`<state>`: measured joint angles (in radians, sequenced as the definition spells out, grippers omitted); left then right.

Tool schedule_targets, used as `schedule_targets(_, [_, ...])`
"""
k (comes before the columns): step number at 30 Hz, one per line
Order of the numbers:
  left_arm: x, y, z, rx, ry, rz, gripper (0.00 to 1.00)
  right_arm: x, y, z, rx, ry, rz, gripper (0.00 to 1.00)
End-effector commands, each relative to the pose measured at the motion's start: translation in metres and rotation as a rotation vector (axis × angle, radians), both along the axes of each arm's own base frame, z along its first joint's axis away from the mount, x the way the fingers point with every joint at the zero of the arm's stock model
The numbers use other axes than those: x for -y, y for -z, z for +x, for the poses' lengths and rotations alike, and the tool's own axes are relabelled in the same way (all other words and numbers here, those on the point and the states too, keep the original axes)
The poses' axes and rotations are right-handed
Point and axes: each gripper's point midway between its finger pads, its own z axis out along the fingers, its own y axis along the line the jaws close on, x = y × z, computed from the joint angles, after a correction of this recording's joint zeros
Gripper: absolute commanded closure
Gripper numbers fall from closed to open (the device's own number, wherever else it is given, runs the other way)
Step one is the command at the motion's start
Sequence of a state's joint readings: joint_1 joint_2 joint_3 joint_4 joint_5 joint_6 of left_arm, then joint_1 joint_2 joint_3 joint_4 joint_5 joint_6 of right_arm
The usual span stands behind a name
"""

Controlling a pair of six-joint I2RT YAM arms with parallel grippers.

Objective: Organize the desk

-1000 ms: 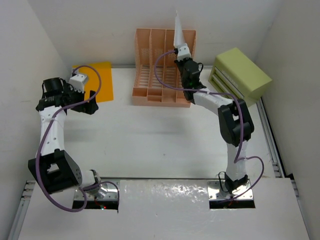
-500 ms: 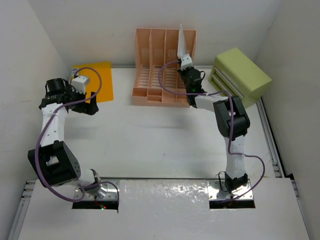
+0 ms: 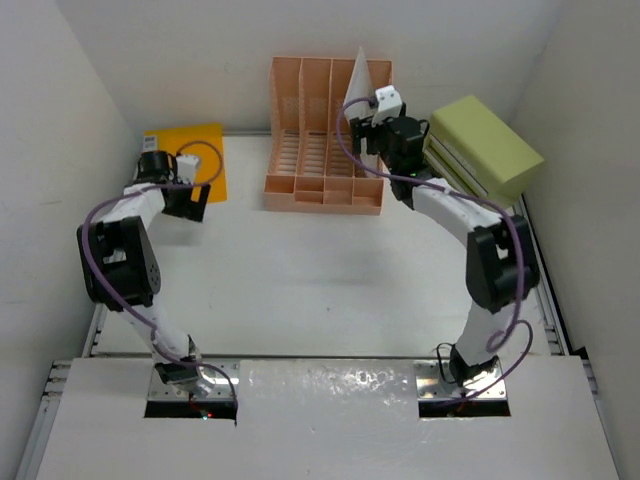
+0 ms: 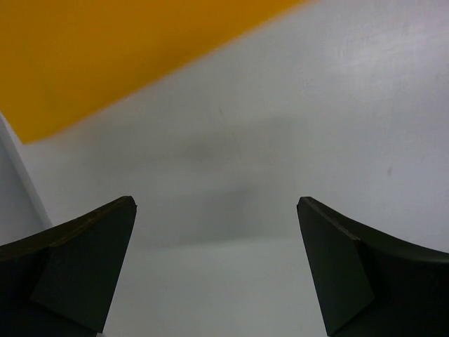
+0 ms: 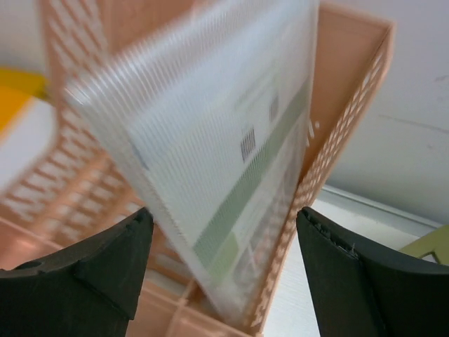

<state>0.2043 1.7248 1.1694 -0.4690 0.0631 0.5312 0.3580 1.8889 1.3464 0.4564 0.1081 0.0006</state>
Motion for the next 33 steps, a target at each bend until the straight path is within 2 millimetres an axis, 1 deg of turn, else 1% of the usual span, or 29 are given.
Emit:
schedule_targets(1, [-0.036,-0.055,0.069,0.266,-0.206,-0.162,0.00,-0.013,-0.058,-0.038,-0.004,-0.081,0.160,0.19])
schedule_targets(2, [-0.043,-0.062,0.084,0.307,-0.246,-0.205,0.00,-0.013,-0.059,-0.044,-0.011,-0.089,0.175,0.19])
schedule_targets(3, [-0.048,-0.067,0.092,0.343,-0.323,-0.265,0.00,-0.013,-0.049,-0.051,-0.041,-0.095,0.179,0.19])
schedule_targets(4, [-0.062,-0.074,0.100,0.388,-0.369,-0.269,0.00,-0.013,-0.050,-0.057,-0.049,-0.096,0.200,0.19])
schedule_targets(5, [-0.070,-0.075,0.110,0.403,-0.402,-0.264,0.00,-0.016,-0.056,-0.066,-0.043,-0.122,0.216,0.19])
schedule_targets(6, [-0.079,-0.074,0.113,0.408,-0.447,-0.245,0.00,-0.016,-0.046,-0.072,-0.062,-0.125,0.222,0.19])
schedule_targets(8, [-0.085,-0.067,0.117,0.381,-0.481,-0.233,0.00,-0.022,-0.045,-0.084,-0.069,-0.158,0.230,0.19])
schedule_targets(9, [-0.087,-0.062,0.114,0.360,-0.480,-0.219,0.01,-0.022,-0.036,-0.088,-0.089,-0.160,0.222,0.19])
schedule_targets(10, [-0.088,-0.057,0.111,0.343,-0.476,-0.201,0.02,-0.024,-0.033,-0.091,-0.096,-0.165,0.220,0.19])
schedule_targets(11, [-0.087,-0.045,0.102,0.312,-0.469,-0.183,0.05,-0.024,-0.032,-0.094,-0.101,-0.171,0.222,0.19])
schedule_targets(12, [-0.093,-0.040,0.094,0.290,-0.439,-0.107,0.18,-0.024,-0.027,-0.098,-0.108,-0.178,0.221,0.19])
schedule_targets(13, [-0.091,-0.032,0.083,0.262,-0.419,-0.066,0.25,-0.025,-0.025,-0.101,-0.113,-0.183,0.224,0.19])
schedule_targets(14, [-0.096,-0.029,0.075,0.251,-0.416,-0.005,0.30,-0.026,-0.023,-0.103,-0.115,-0.185,0.227,0.19])
schedule_targets(15, [-0.108,-0.032,0.066,0.245,-0.410,0.107,0.38,-0.026,-0.021,-0.106,-0.117,-0.189,0.231,0.19])
schedule_targets(16, [-0.104,-0.035,0.060,0.277,-0.390,0.167,0.40,-0.027,-0.019,-0.107,-0.123,-0.191,0.241,0.19])
schedule_targets(17, [-0.111,-0.038,0.051,0.265,-0.372,0.280,0.42,-0.028,-0.017,-0.109,-0.127,-0.201,0.246,0.19])
schedule_targets(18, [-0.104,-0.049,0.060,0.321,-0.342,0.337,0.43,-0.031,-0.017,-0.110,-0.131,-0.211,0.252,0.19])
schedule_targets(19, [-0.098,-0.040,0.049,0.292,-0.303,0.380,0.43,-0.034,-0.016,-0.111,-0.134,-0.220,0.250,0.19])
schedule_targets(20, [-0.098,-0.043,0.049,0.289,-0.249,0.459,0.43,-0.037,-0.017,-0.113,-0.142,-0.231,0.248,0.19])
schedule_targets(21, [-0.089,-0.046,0.056,0.316,-0.214,0.497,0.43,-0.039,-0.018,-0.114,-0.144,-0.237,0.243,0.20])
schedule_targets(22, [-0.084,-0.029,0.048,0.269,-0.161,0.525,0.44,-0.041,-0.018,-0.116,-0.148,-0.241,0.238,0.20])
schedule_targets(23, [-0.082,-0.024,0.046,0.235,-0.090,0.576,0.57,-0.042,-0.017,-0.117,-0.156,-0.245,0.231,0.20])
schedule_targets(24, [-0.081,-0.017,0.044,0.208,-0.061,0.599,0.63,-0.044,-0.017,-0.119,-0.159,-0.250,0.226,0.20])
schedule_targets(25, [-0.081,-0.004,0.042,0.176,-0.045,0.623,0.63,-0.044,-0.021,-0.121,-0.154,-0.252,0.229,0.20])
schedule_targets(26, [-0.088,-0.005,0.041,0.183,-0.056,0.681,0.60,-0.044,-0.021,-0.124,-0.153,-0.249,0.233,0.20])
schedule_targets(27, [-0.093,-0.011,0.046,0.203,-0.065,0.718,0.58,-0.045,-0.020,-0.125,-0.156,-0.248,0.235,0.20])
schedule_targets(28, [-0.094,-0.002,0.040,0.190,-0.053,0.747,0.56,-0.044,-0.023,-0.126,-0.148,-0.248,0.239,0.20])
schedule_targets(29, [-0.095,-0.003,0.040,0.200,-0.036,0.772,0.53,-0.044,-0.024,-0.127,-0.144,-0.246,0.242,0.20])
schedule_targets(33, [-0.095,-0.012,0.051,0.282,-0.053,0.780,0.51,-0.050,-0.031,-0.129,-0.138,-0.257,0.241,0.20])
